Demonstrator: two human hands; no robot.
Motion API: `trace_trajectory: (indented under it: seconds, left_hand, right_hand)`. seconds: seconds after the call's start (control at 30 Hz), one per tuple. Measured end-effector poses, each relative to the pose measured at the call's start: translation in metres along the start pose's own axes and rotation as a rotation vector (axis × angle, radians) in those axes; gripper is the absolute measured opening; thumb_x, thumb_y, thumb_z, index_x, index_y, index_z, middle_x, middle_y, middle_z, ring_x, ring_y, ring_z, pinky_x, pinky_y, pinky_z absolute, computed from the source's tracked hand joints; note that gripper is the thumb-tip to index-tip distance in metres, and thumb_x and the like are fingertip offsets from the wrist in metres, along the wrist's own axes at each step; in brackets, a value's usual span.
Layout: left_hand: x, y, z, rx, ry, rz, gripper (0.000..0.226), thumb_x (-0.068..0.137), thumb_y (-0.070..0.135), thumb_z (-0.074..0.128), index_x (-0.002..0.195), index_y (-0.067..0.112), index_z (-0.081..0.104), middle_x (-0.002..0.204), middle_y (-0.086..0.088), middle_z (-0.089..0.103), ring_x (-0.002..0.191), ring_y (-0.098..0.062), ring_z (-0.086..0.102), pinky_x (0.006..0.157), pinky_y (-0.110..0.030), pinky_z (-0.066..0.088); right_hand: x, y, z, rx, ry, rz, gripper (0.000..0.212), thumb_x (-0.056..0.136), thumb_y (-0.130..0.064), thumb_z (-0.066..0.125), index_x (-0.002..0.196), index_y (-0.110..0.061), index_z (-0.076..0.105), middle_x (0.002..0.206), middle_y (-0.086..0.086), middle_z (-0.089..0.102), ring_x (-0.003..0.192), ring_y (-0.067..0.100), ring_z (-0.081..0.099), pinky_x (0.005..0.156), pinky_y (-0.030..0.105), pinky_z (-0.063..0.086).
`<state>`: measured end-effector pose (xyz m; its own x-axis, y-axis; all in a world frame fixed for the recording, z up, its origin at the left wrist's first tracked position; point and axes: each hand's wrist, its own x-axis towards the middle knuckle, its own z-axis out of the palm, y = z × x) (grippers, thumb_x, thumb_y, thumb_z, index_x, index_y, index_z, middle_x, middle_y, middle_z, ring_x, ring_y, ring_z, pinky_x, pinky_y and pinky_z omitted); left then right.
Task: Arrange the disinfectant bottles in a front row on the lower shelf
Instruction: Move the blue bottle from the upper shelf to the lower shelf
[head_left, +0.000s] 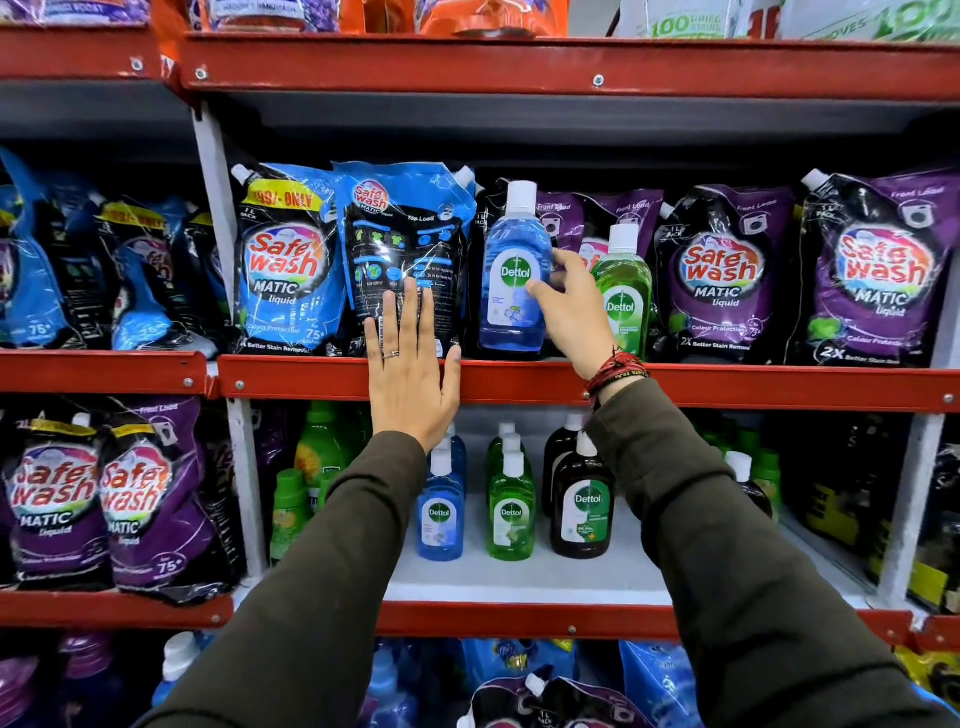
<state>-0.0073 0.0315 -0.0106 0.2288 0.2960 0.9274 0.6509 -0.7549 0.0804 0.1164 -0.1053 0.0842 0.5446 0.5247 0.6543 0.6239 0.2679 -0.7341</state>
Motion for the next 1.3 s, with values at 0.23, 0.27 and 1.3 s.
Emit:
trace_trajectory:
  seconds: [0.23, 0.27, 1.3]
  left_hand:
    - [-0.01, 0.002, -0.011, 0.006, 0.011, 0.003, 0.068, 0.103, 0.04, 0.029, 0.161, 0.01, 0.008, 0.172, -0.009, 0.003, 0.158, -0.026, -0.001, 0.128, -0.05, -0.001]
    - [-0.015, 0.002, -0.013, 0.004, 0.017, 0.01, 0.068, 0.104, 0.039, 0.031, 0.161, 0.01, 0.008, 0.172, -0.008, 0.003, 0.158, -0.025, -0.001, 0.128, -0.049, -0.002]
    - [-0.254, -0.069, 0.063, 0.01, -0.576, -0.163, 0.064, 0.087, 0.033, 0.038, 0.134, -0.006, 0.056, 0.143, -0.026, 0.057, 0.139, -0.044, 0.048, 0.118, -0.048, 0.017]
  right_hand:
    - [-0.025, -0.003, -0.004, 0.085, -0.074, 0.02, 0.046, 0.102, -0.011, 0.053, 0.147, -0.013, 0.045, 0.117, 0.002, 0.06, 0.122, 0.032, 0.065, 0.102, 0.057, 0.056]
    - [-0.03, -0.001, -0.003, 0.093, -0.08, 0.022, 0.046, 0.102, -0.012, 0.053, 0.147, -0.014, 0.044, 0.12, 0.003, 0.06, 0.123, 0.03, 0.064, 0.103, 0.057, 0.056]
    - [-0.186, 0.193, 0.12, -0.032, -0.242, 0.266, 0.044, 0.101, -0.007, 0.057, 0.143, -0.004, 0.043, 0.123, -0.008, 0.058, 0.11, 0.001, 0.063, 0.105, 0.032, 0.053]
